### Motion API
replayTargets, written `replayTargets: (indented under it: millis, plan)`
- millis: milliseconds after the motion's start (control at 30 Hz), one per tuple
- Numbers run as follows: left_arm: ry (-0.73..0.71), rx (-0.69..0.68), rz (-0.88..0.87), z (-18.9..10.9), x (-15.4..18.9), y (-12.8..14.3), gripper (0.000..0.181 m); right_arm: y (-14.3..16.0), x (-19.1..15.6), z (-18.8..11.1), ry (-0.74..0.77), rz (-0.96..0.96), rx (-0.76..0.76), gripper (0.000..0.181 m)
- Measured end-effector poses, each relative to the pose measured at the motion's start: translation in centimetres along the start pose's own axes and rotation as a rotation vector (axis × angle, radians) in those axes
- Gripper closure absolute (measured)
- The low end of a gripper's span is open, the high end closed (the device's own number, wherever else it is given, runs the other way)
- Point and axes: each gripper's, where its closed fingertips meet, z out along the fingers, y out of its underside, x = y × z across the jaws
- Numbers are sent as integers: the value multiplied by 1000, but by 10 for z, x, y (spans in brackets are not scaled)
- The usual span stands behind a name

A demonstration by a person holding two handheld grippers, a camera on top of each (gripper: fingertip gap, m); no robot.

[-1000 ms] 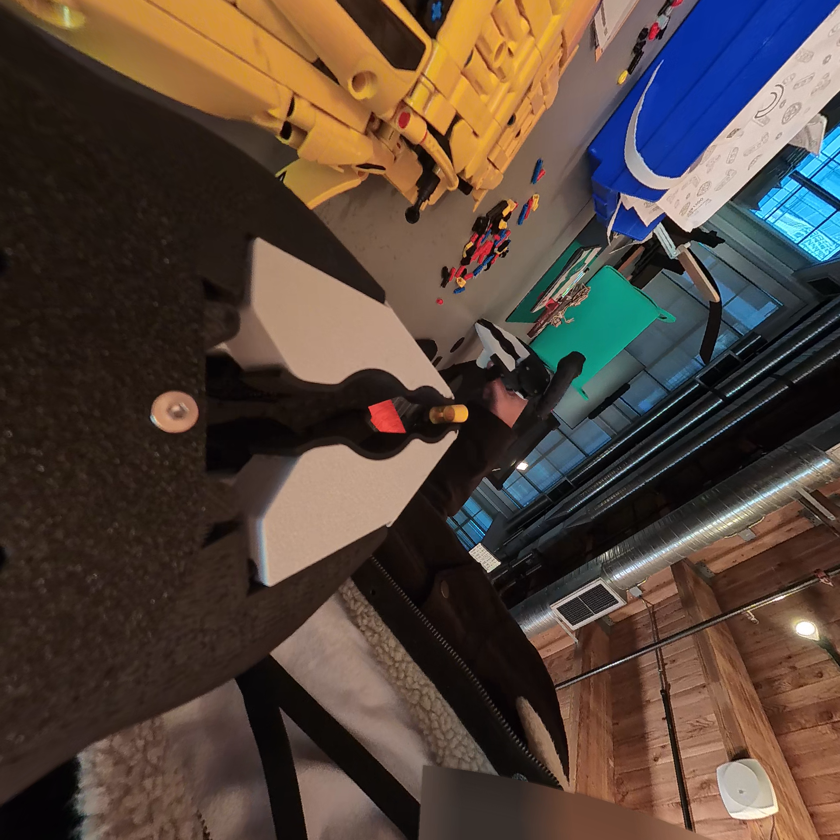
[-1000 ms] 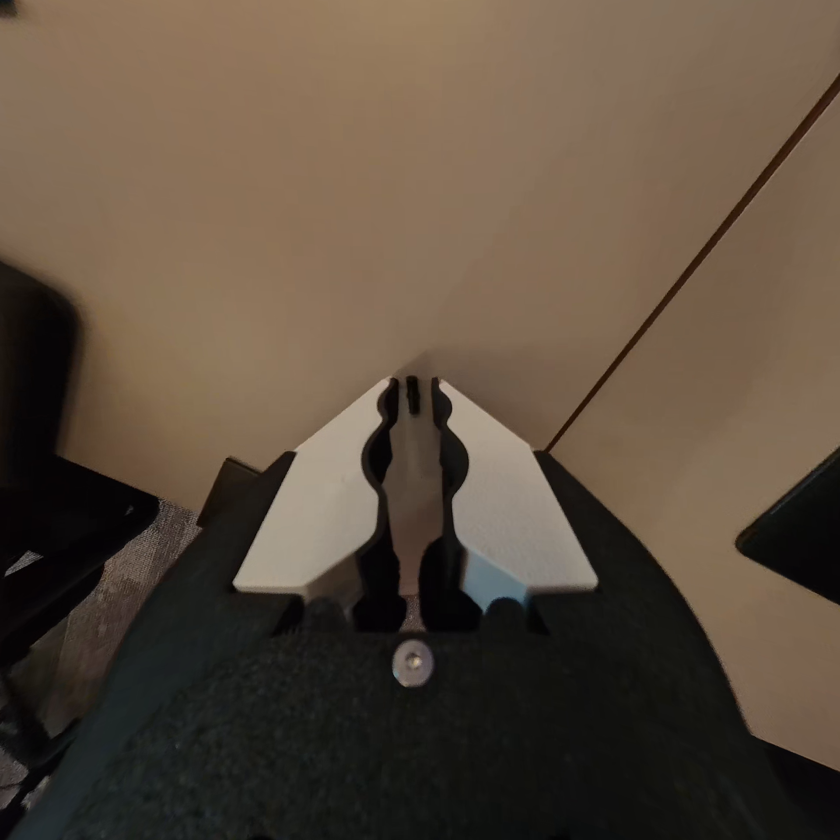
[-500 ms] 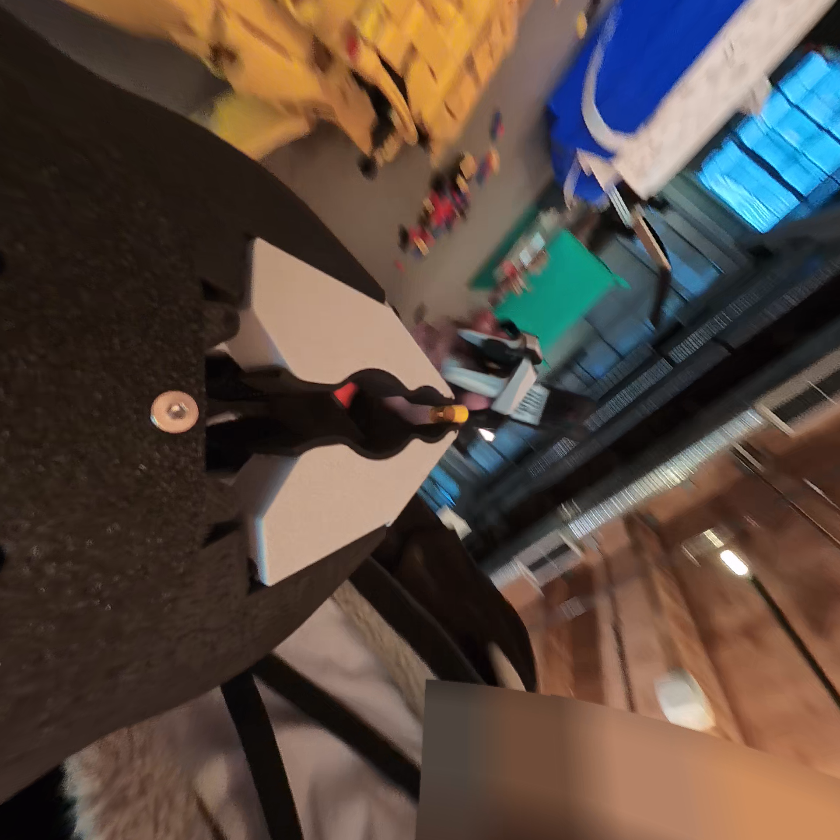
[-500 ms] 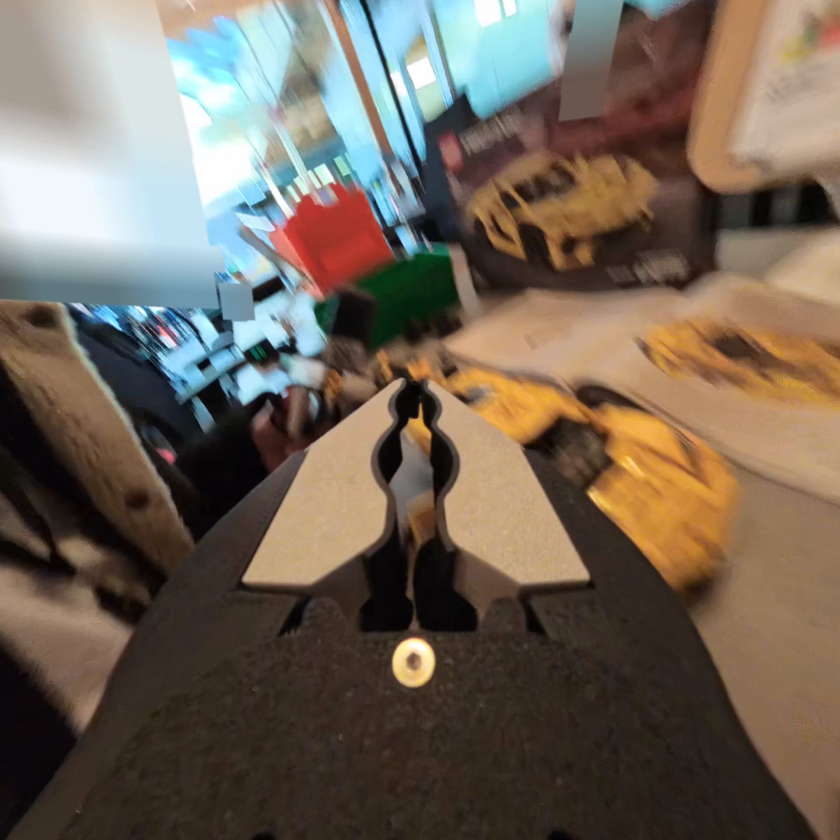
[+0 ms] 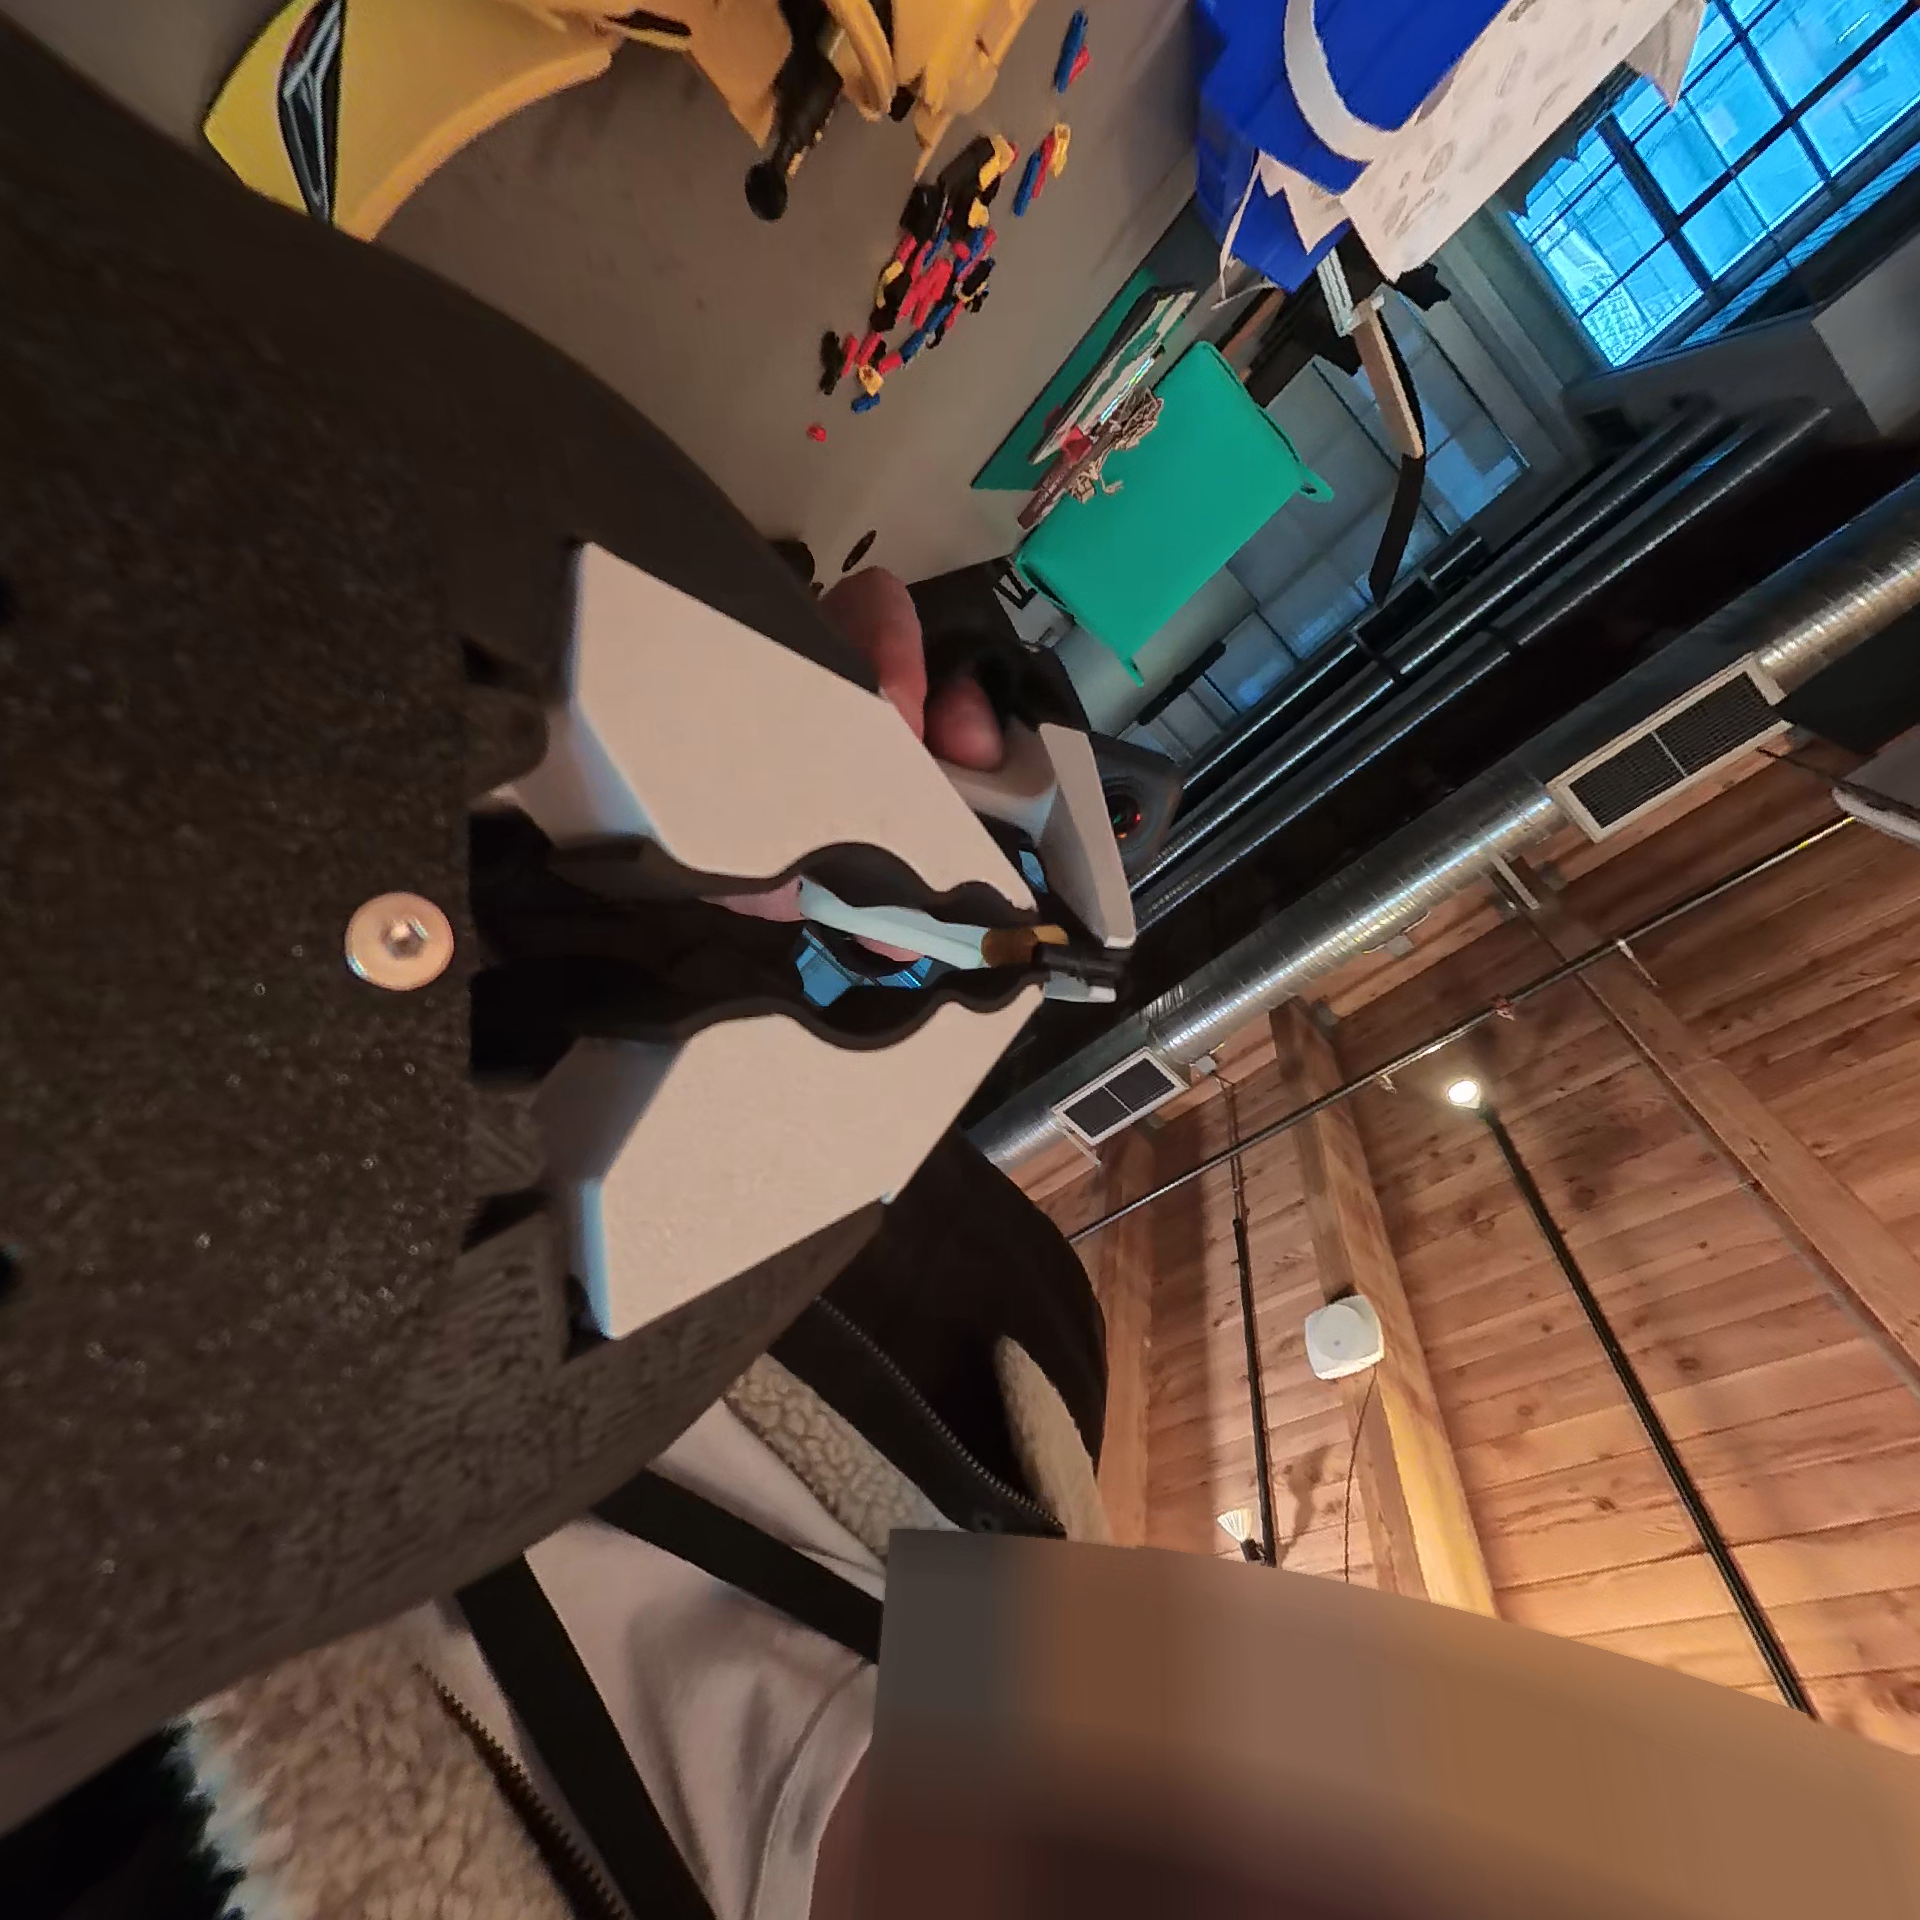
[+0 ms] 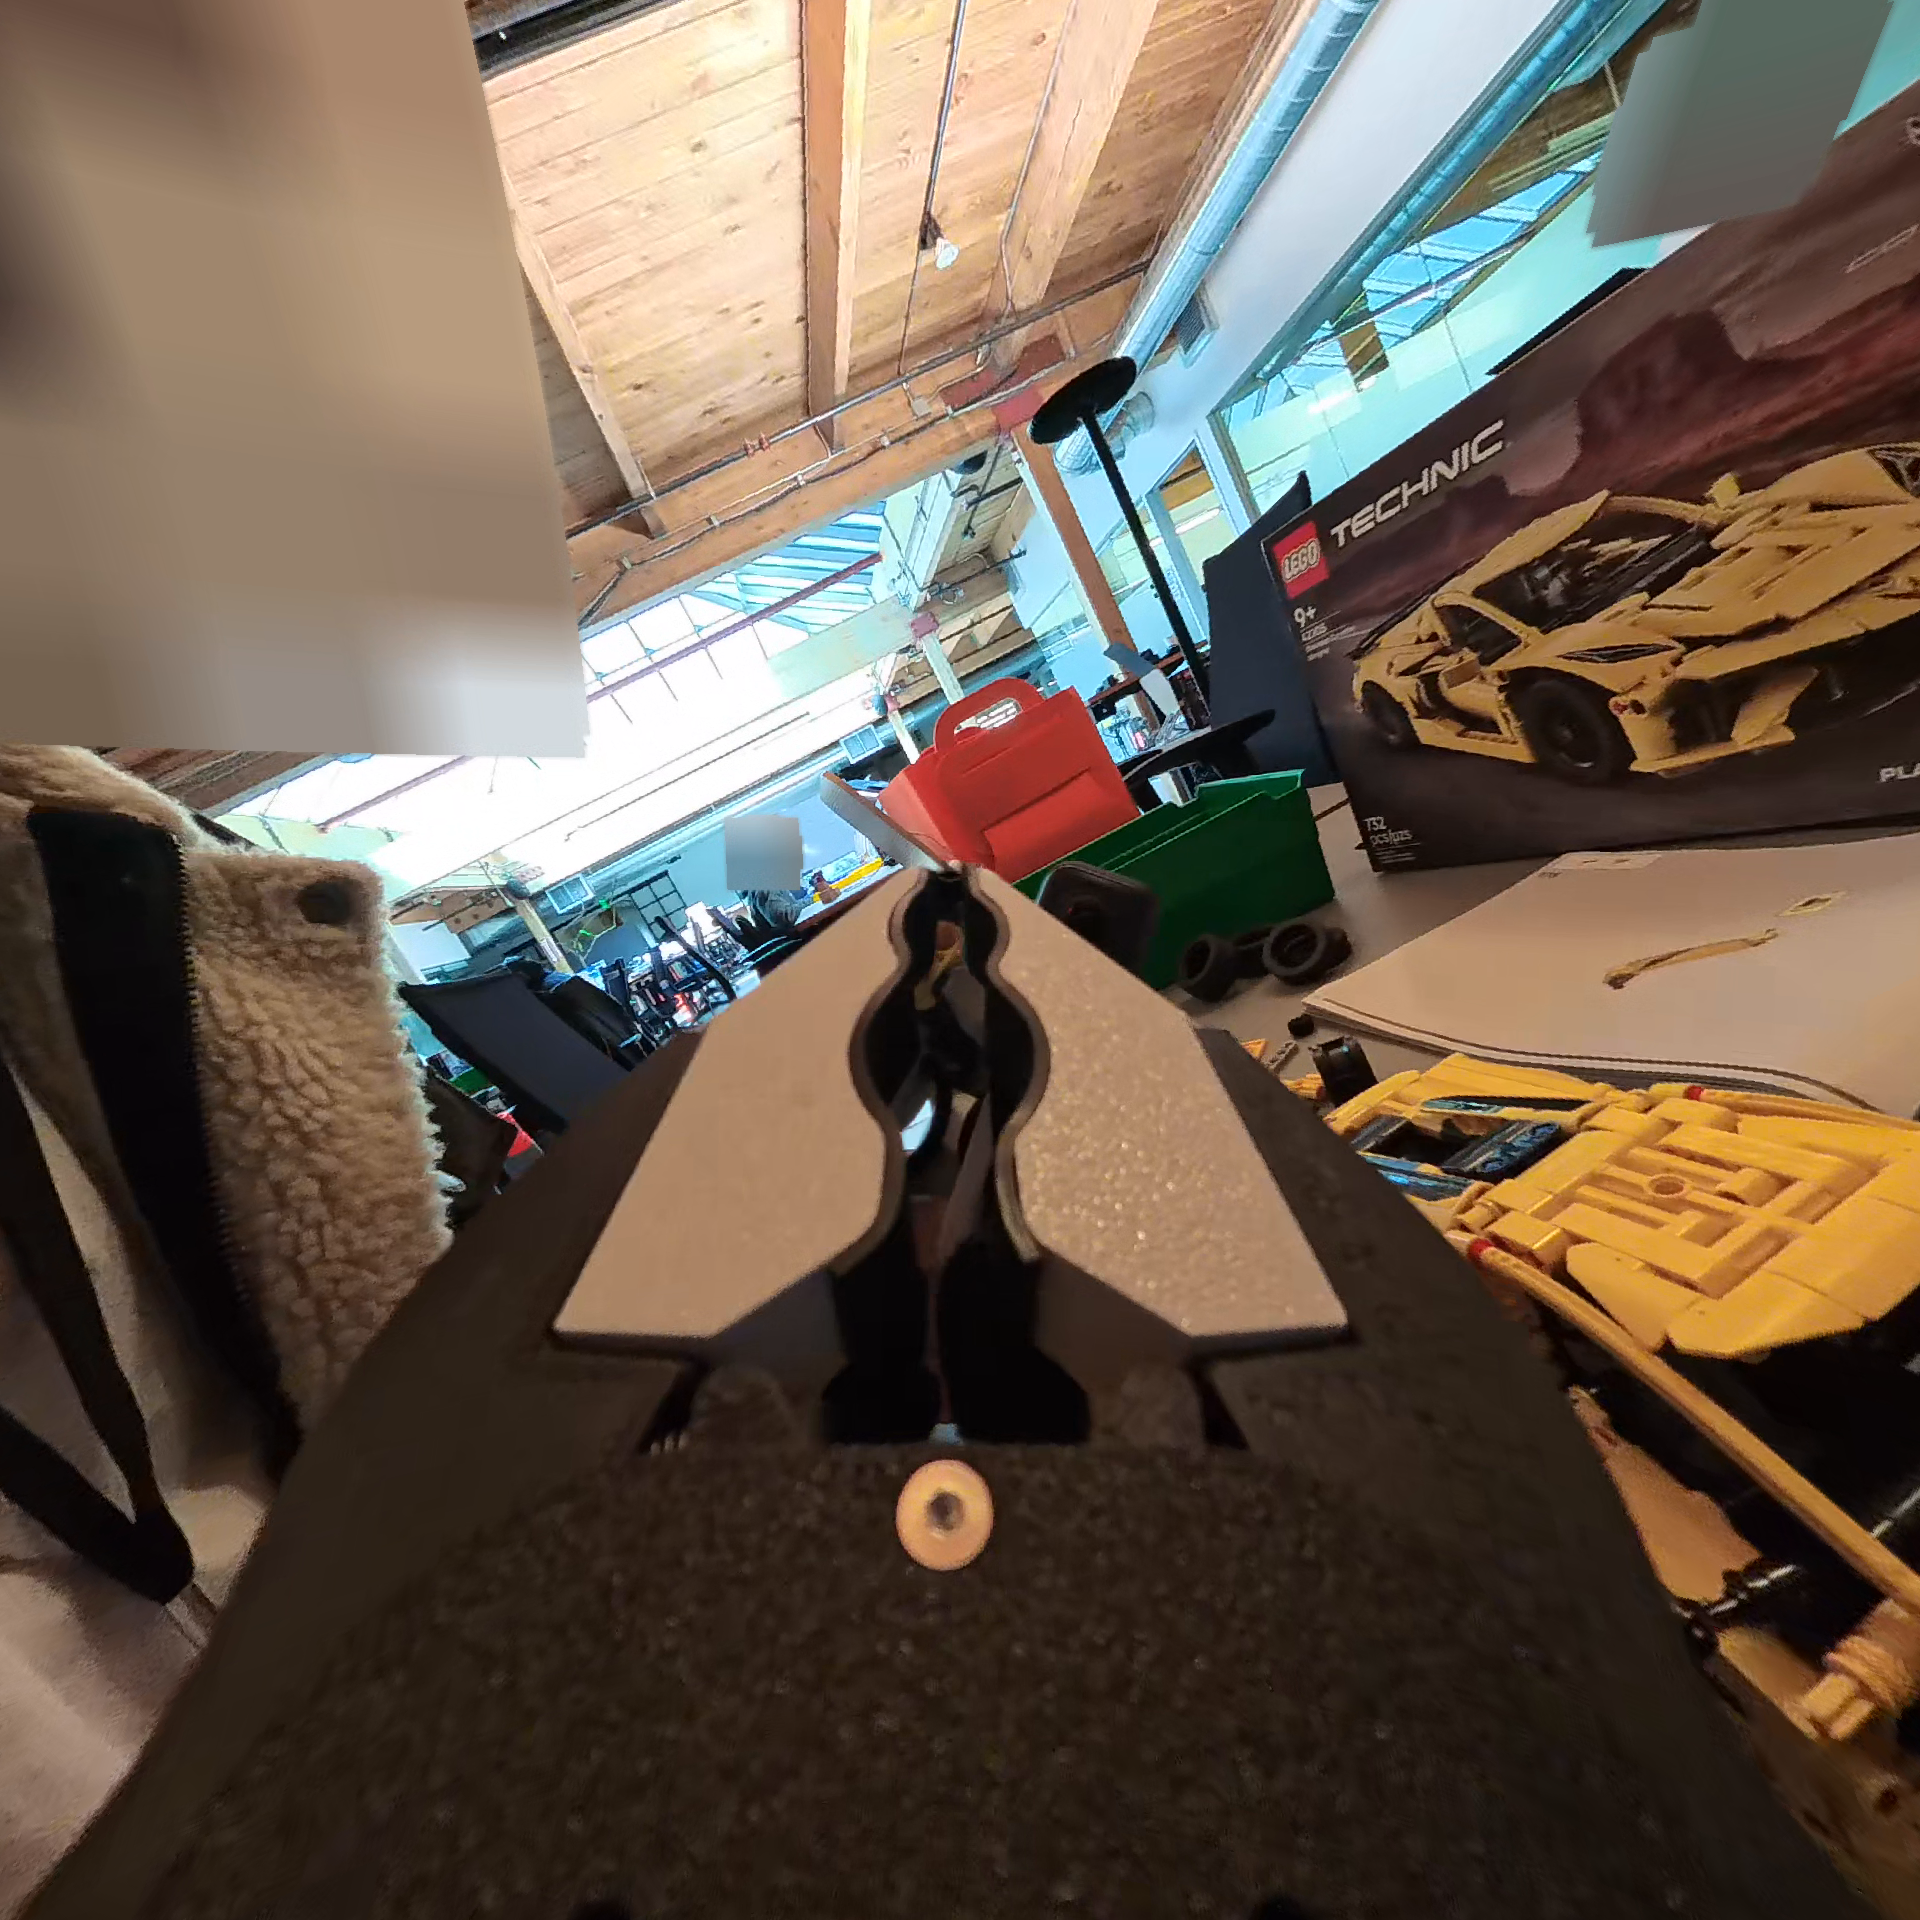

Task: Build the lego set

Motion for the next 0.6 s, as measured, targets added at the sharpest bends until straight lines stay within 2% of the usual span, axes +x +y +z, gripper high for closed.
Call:
replayTargets:
  millis: [300,467,533,600]
  plan:
    - [-14,-11,18,-1,-1,0,175,1,1,-5,-2,5,-43,179]
    - [-27,-10,18,-2,-3,0,175,-6,6,-16,37,-87,-81,179]
    - [-51,-9,17,-5,-7,-2,175,-11,15,-28,84,-165,-137,179]
    - [-78,-7,38,-7,-9,-3,175,0,32,-49,141,-282,-317,179]
